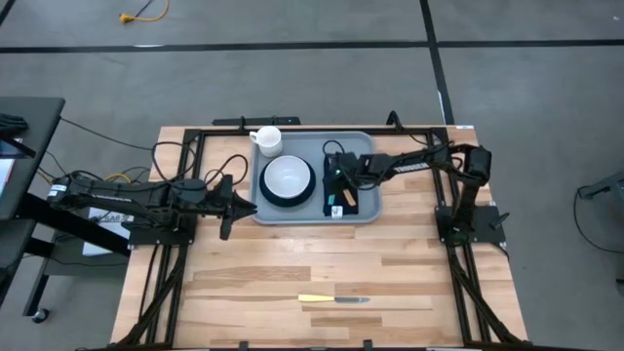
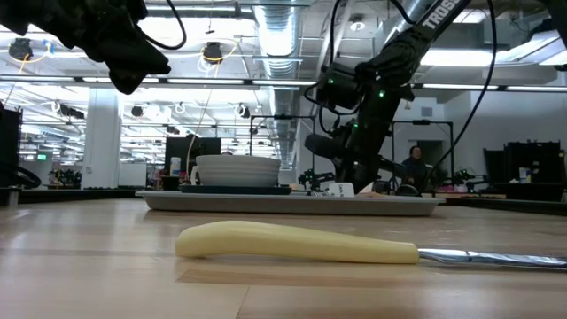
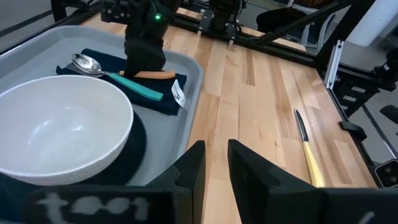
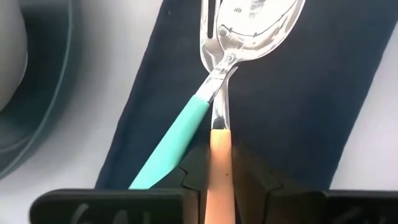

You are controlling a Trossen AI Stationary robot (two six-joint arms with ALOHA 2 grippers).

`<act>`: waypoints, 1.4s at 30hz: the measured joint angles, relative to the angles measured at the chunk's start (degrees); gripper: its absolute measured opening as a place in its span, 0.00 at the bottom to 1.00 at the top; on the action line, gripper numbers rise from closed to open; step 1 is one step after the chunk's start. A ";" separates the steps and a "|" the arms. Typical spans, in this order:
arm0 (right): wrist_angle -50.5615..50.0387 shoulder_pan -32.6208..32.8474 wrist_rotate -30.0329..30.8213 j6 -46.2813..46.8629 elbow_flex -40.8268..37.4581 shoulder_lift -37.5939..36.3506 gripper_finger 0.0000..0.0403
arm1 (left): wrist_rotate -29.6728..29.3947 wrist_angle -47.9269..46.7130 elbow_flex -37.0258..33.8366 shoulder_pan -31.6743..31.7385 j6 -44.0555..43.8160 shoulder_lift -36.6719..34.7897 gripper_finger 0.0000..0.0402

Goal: Set up tray
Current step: Adjust the orange fork

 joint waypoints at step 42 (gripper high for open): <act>-1.33 6.06 7.62 16.55 0.07 0.66 0.13 | -6.12 -0.11 -0.02 -5.04 -1.54 -0.01 0.14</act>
